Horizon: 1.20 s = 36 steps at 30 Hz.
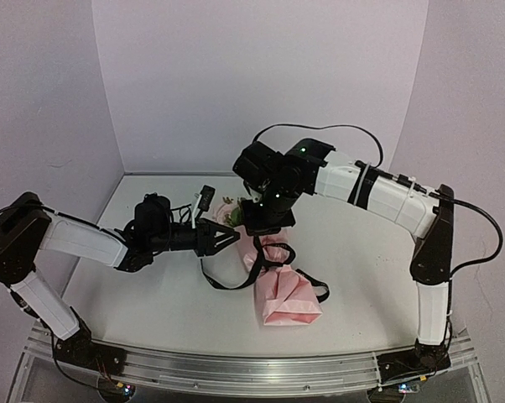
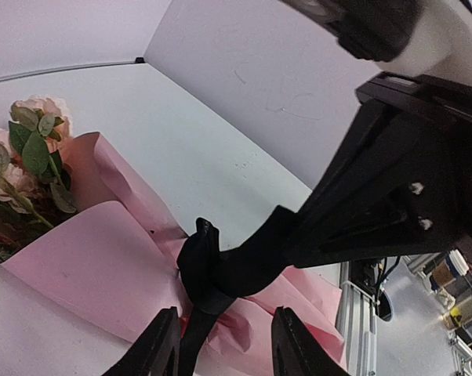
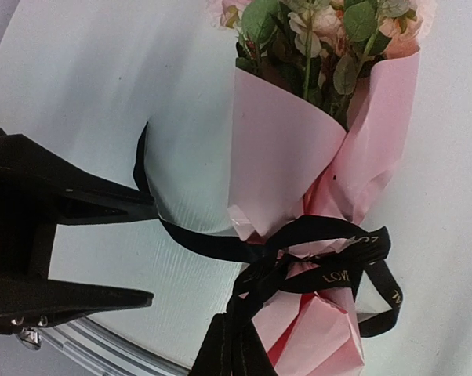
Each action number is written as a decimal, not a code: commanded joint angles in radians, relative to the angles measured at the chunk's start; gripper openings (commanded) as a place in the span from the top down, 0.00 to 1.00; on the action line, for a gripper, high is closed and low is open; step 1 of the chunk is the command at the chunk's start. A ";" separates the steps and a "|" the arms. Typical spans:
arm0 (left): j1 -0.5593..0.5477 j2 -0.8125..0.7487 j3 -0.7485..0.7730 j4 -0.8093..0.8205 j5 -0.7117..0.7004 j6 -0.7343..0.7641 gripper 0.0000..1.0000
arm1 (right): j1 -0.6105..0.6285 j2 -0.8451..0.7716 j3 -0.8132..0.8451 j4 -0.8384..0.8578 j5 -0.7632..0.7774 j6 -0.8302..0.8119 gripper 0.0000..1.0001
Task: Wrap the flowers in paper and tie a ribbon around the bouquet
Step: Cross the half-tied ribbon over the folded bouquet.
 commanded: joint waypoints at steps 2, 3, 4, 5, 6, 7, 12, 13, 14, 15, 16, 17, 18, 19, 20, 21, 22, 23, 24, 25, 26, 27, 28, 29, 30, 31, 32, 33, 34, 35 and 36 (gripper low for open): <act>0.003 -0.018 -0.025 0.051 0.077 0.098 0.54 | -0.003 0.017 -0.012 0.041 -0.068 -0.059 1.00; 0.003 -0.021 -0.020 0.025 0.073 0.122 0.54 | -0.005 0.006 -0.030 0.062 -0.077 -0.064 1.00; 0.003 -0.022 -0.013 -0.005 0.066 0.141 0.54 | -0.009 -0.005 -0.065 0.084 -0.092 -0.067 1.00; 0.003 -0.020 -0.007 -0.032 0.054 0.153 0.54 | -0.017 -0.022 -0.104 0.117 -0.110 -0.066 1.00; 0.003 -0.018 -0.006 -0.044 0.044 0.157 0.54 | -0.028 -0.038 -0.146 0.149 -0.132 -0.063 1.00; 0.004 -0.017 -0.011 -0.042 0.042 0.151 0.54 | -0.040 -0.051 -0.183 0.173 -0.156 -0.058 1.00; 0.004 -0.022 -0.069 0.083 0.011 0.026 0.53 | -0.075 -0.062 -0.239 0.229 -0.212 -0.071 0.95; 0.004 -0.018 -0.076 0.103 -0.004 0.002 0.53 | -0.080 -0.050 -0.229 0.230 -0.229 -0.071 0.96; 0.004 -0.011 -0.085 0.124 -0.013 -0.029 0.53 | -0.082 -0.038 -0.214 0.232 -0.250 -0.070 0.96; 0.004 -0.008 -0.095 0.148 -0.021 -0.051 0.54 | -0.083 -0.027 -0.202 0.233 -0.265 -0.069 0.97; 0.005 -0.007 -0.113 0.183 -0.038 -0.079 0.54 | -0.083 -0.014 -0.191 0.240 -0.287 -0.068 0.97; 0.004 -0.010 -0.129 0.210 -0.064 -0.101 0.55 | -0.082 0.000 -0.183 0.246 -0.306 -0.065 0.97; 0.004 -0.014 -0.145 0.225 -0.078 -0.120 0.55 | -0.081 0.008 -0.176 0.250 -0.326 -0.064 0.98; 0.004 -0.016 -0.153 0.235 -0.080 -0.134 0.55 | -0.078 0.014 -0.176 0.252 -0.334 -0.065 0.98; 0.004 -0.019 -0.159 0.242 -0.079 -0.144 0.55 | -0.074 0.018 -0.179 0.255 -0.344 -0.068 0.98; 0.004 -0.022 -0.164 0.242 -0.070 -0.150 0.55 | -0.071 0.016 -0.186 0.261 -0.355 -0.073 0.97; 0.004 -0.028 -0.172 0.244 -0.067 -0.154 0.55 | -0.069 0.015 -0.191 0.268 -0.366 -0.076 0.95; 0.005 -0.042 -0.189 0.247 -0.071 -0.158 0.55 | -0.067 0.013 -0.194 0.274 -0.377 -0.083 0.92; 0.007 -0.057 -0.207 0.251 -0.082 -0.164 0.55 | -0.064 0.011 -0.195 0.277 -0.385 -0.092 0.88; 0.013 -0.070 -0.220 0.249 -0.090 -0.171 0.55 | -0.061 0.005 -0.197 0.278 -0.387 -0.101 0.83; 0.020 -0.081 -0.227 0.240 -0.093 -0.175 0.54 | -0.059 -0.004 -0.202 0.278 -0.385 -0.108 0.78; 0.027 -0.092 -0.233 0.229 -0.092 -0.178 0.54 | -0.059 -0.018 -0.210 0.279 -0.382 -0.116 0.70; 0.032 -0.101 -0.237 0.222 -0.091 -0.181 0.54 | -0.059 -0.036 -0.223 0.279 -0.372 -0.125 0.62; 0.036 -0.111 -0.241 0.217 -0.091 -0.185 0.54 | -0.059 -0.056 -0.238 0.279 -0.361 -0.135 0.53; 0.040 -0.123 -0.242 0.215 -0.094 -0.194 0.53 | -0.059 -0.080 -0.261 0.279 -0.347 -0.148 0.45; 0.045 -0.132 -0.236 0.198 -0.099 -0.197 0.53 | -0.060 -0.113 -0.281 0.279 -0.332 -0.156 0.38; 0.049 -0.141 -0.225 0.171 -0.104 -0.196 0.53 | -0.061 -0.141 -0.305 0.279 -0.314 -0.164 0.32; 0.050 -0.150 -0.206 0.131 -0.108 -0.189 0.52 | -0.061 -0.166 -0.334 0.279 -0.291 -0.169 0.27; 0.050 -0.159 -0.183 0.102 -0.109 -0.177 0.52 | -0.064 -0.203 -0.362 0.279 -0.274 -0.173 0.23; 0.050 -0.163 -0.170 0.074 -0.112 -0.172 0.52 | -0.069 -0.236 -0.406 0.281 -0.251 -0.173 0.19; 0.051 -0.170 -0.154 0.053 -0.116 -0.167 0.53 | -0.074 -0.262 -0.448 0.282 -0.225 -0.171 0.16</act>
